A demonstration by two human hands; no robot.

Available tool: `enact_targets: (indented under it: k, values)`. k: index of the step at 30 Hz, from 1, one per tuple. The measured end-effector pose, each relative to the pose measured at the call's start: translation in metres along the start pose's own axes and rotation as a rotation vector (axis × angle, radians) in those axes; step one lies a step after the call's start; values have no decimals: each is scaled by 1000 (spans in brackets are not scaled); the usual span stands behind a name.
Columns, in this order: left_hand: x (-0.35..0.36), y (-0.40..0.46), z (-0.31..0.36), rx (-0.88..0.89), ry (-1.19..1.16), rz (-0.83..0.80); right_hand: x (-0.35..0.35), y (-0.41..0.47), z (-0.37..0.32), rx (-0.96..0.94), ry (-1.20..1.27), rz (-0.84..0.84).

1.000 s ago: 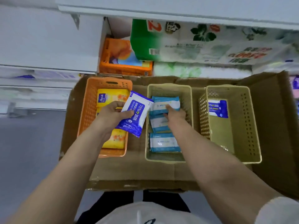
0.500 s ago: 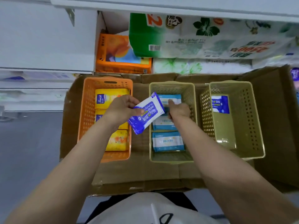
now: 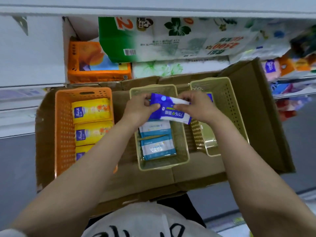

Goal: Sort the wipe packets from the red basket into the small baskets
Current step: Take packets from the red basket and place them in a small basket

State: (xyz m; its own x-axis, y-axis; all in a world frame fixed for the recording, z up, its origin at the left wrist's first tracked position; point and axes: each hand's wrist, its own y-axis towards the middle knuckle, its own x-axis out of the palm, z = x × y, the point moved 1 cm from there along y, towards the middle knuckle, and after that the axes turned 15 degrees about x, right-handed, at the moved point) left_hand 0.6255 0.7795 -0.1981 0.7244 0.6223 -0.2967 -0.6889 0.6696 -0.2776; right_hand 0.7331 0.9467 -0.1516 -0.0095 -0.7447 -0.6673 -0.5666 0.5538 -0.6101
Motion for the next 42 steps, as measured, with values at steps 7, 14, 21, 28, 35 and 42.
enact_targets:
  k: [7,14,21,28,35,42]
  values:
    - [89,2,25,10,-32,-14,-88,42,93,240,-77,196]
    - [165,12,36,9,153,59,-54,111,146,159,-423,-132]
    - [196,12,34,-95,10,129,-29,134,167,78,-444,-164]
    - [197,16,28,-172,5,153,-48,130,161,181,-375,-242]
    - [208,16,23,-202,-54,175,-31,100,178,168,-677,-188]
    - [210,16,23,-211,-100,230,-15,103,186,-485,-904,-220]
